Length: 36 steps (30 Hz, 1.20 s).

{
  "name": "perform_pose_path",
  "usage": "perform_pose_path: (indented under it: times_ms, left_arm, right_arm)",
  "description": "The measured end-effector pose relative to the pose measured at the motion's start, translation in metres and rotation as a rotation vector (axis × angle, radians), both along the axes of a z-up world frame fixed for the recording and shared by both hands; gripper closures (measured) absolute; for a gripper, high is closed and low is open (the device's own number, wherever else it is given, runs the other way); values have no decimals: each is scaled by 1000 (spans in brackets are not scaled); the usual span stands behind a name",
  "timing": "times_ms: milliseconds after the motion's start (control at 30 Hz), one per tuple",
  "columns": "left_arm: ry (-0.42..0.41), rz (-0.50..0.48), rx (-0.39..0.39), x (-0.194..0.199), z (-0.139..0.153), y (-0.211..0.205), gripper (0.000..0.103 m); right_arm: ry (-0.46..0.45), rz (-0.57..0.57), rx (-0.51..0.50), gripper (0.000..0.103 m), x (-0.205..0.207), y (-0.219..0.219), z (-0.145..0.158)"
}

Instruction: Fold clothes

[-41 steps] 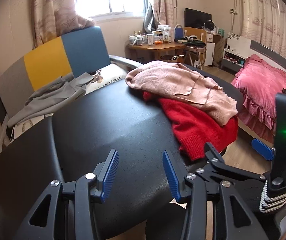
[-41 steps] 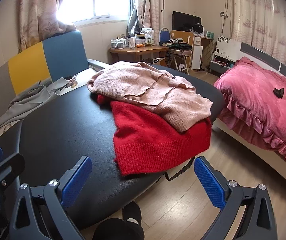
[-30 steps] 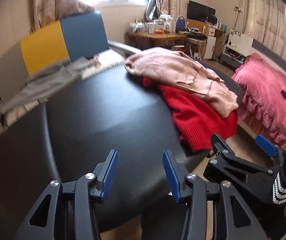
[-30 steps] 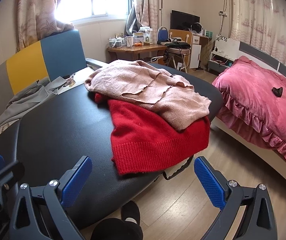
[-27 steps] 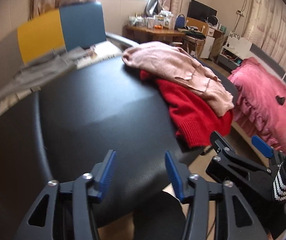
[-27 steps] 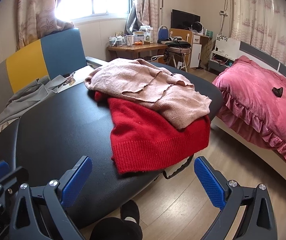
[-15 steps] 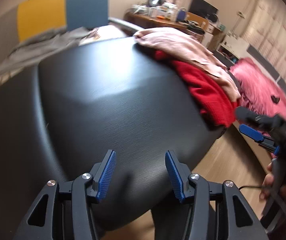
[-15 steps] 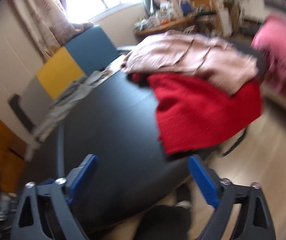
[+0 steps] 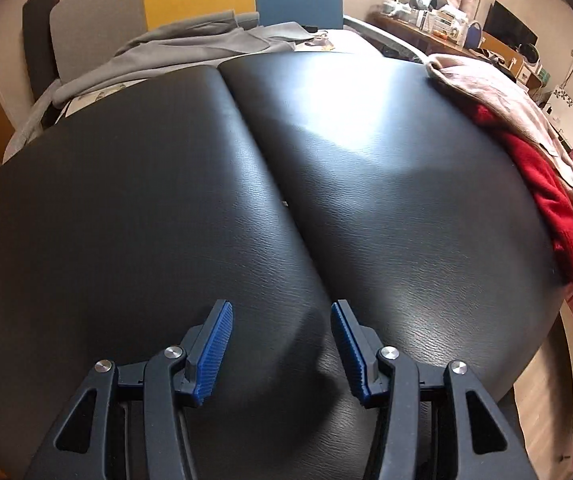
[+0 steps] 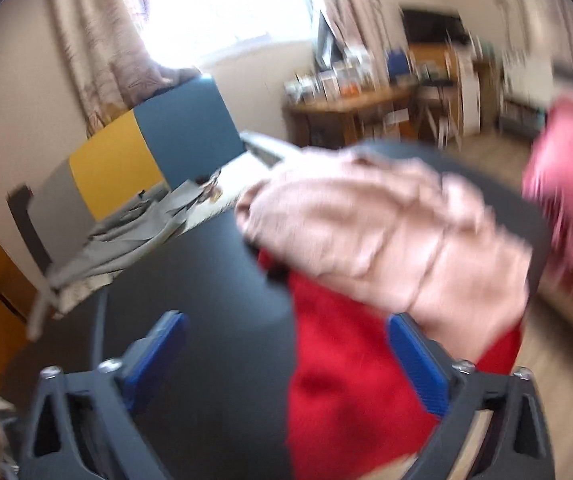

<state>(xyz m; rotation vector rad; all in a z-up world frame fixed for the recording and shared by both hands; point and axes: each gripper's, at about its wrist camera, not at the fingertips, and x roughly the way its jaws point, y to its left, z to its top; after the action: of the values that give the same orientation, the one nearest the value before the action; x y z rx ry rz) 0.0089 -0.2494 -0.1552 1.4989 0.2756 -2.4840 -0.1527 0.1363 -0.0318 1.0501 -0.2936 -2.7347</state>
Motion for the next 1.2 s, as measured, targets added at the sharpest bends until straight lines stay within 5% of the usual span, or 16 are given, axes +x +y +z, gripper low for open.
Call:
perform_pose_path:
  times_ms: [233,367,533,667,867,1200]
  left_arm:
    - [-23,56,36,-15,-5,-21,51]
    - [-14,48,91,-23,-4,-16,51]
    - [-22,15,99,-42,-3,-5,51]
    - [-31,-20,137,-56,-2,10,51]
    - [-14,-96,239,-86,12,47,51]
    - [17,-371,510,-201,74,167,51]
  right_arm:
    - [-60,28,-1,0,-124,15,4]
    - [-176,-14,80,27,-193,21,-19]
    - [-309,-162,-33,36,-227,63,-69]
    - [-334,-208,-87,39,-221,79,-97]
    - [-259,-96,-172,92,-185,67,-96]
    - [-242,213,-295,97,-47,16,-103]
